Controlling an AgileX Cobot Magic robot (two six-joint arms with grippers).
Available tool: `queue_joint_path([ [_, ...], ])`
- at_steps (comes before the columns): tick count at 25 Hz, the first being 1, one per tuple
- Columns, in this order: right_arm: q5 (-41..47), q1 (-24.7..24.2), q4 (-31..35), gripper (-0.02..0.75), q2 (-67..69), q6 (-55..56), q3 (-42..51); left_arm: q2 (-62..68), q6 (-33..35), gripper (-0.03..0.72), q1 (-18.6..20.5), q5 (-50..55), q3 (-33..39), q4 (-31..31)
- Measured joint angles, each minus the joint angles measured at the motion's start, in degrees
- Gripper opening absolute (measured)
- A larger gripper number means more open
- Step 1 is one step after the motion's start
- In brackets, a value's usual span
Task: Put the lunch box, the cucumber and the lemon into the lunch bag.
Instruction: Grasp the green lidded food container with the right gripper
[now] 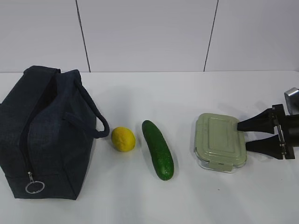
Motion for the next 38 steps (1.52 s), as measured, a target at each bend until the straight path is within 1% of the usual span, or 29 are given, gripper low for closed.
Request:
queue_joint_path([
  [24,0.0,0.0,0.1,0.587,0.0,0.0,0.0,0.0,0.0,0.239,0.0,0.0,0.0,0.0],
  [38,0.0,0.0,1.9,0.587,2.7,0.0,-0.2,0.0,0.0,0.239,0.0,0.0,0.0,0.0],
])
